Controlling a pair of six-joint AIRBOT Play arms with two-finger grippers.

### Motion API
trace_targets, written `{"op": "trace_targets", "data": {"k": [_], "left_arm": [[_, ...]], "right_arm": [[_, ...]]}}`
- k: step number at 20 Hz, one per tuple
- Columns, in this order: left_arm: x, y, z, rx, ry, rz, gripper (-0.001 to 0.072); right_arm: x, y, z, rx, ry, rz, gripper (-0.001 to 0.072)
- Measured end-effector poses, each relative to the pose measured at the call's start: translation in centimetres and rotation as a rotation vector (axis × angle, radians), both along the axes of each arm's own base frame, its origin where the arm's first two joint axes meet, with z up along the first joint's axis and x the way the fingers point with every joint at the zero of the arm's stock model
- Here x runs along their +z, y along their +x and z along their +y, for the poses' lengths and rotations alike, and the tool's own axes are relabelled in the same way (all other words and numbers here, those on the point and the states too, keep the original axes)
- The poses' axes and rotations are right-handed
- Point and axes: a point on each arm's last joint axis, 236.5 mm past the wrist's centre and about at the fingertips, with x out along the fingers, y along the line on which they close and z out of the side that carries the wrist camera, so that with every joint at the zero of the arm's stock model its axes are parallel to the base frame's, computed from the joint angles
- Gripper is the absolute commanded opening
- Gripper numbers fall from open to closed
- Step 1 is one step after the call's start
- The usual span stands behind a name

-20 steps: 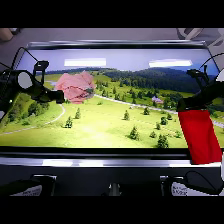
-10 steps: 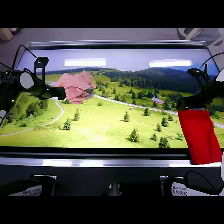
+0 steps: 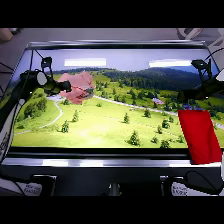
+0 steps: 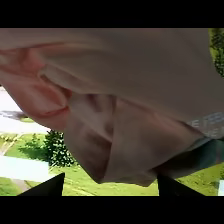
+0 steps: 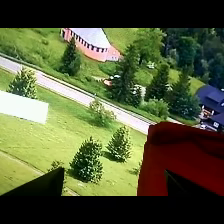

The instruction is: Fold the shirts.

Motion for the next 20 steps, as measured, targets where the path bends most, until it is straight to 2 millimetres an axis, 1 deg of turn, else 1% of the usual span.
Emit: {"op": "trace_targets", "data": {"k": [1,2,3,4,5,6,7,8,9,10,11,12,13,14,16,17,18,19,20], "left_arm": [[-1.6,0.3,0.0,0.011,-0.019,0.047,0.072],[-3.2,0.5,-0.3,0.013,-0.043,0.095,0.0622],[-4.5,0.6,-0.8,0.014,-0.07,0.129,0.0273],[-5.6,0.7,-1.3,0.015,-0.097,0.156,0.0029],[-6.3,0.7,-1.7,0.015,-0.119,0.178,0.0024],[-6.5,0.9,-2.2,0.003,-0.14,0.186,0.0023],[-5.9,1.1,-2.7,-0.016,-0.162,0.178,0.0023],[-4.5,1.6,-3.5,-0.061,-0.179,0.144,0.0023],[-2.1,2.0,-4.6,-0.123,-0.193,0.093,0.0023],[0.9,2.2,-5.6,-0.186,-0.196,0.026,0.0023],[4.6,2.0,-6.7,-0.254,-0.191,-0.048,0.0023],[8.3,1.4,-7.9,-0.316,-0.182,-0.121,0.0023],[12.3,0.3,-9.3,-0.379,-0.18,-0.199,0.0024],[16.7,-1.2,-10.9,-0.443,-0.178,-0.287,0.0023],[23.6,-5.2,-14.0,-0.556,-0.179,-0.428,0.0024],[26.3,-7.4,-15.7,-0.614,-0.183,-0.482,0.0024],[28.2,-9.5,-17.2,-0.666,-0.193,-0.523,0.0024],[29.4,-11.3,-18.7,-0.714,-0.203,-0.549,0.0023],[29.8,-12.9,-20.3,-0.758,-0.213,-0.556,0.0023]], "right_arm": [[0.1,0.2,0.3,0.0,0.013,-0.008,0.0699],[0.2,0.3,0.5,0.002,0.023,-0.013,0.07],[0.3,0.5,0.8,0.01,0.031,-0.022,0.0699],[0.3,0.5,1.0,0.018,0.037,-0.026,0.0699],[0.4,0.7,1.0,0.025,0.037,-0.035,0.0692],[0.5,0.8,1.1,0.036,0.037,-0.04,0.0688],[0.6,0.8,1.2,0.048,0.034,-0.045,0.0688],[0.9,0.9,1.2,0.07,0.024,-0.057,0.0688],[1.4,0.8,1.2,0.096,0.014,-0.069,0.0688],[2.3,0.8,1.2,0.123,-0.001,-0.086,0.0688],[3.4,0.8,1.2,0.143,-0.016,-0.108,0.0685],[5.0,0.7,1.2,0.159,-0.035,-0.141,0.0685],[6.7,0.5,1.2,0.172,-0.052,-0.175,0.0685],[8.8,0.2,1.3,0.181,-0.071,-0.218,0.0685],[13.3,-1.2,1.7,0.19,-0.104,-0.31,0.0685],[15.7,-2.3,2.0,0.191,-0.12,-0.36,0.0685],[17.8,-3.4,2.3,0.193,-0.134,-0.407,0.0685],[19.9,-4.9,2.8,0.194,-0.146,-0.454,0.0685],[21.6,-6.1,3.1,0.191,-0.156,-0.494,0.0685]]}}
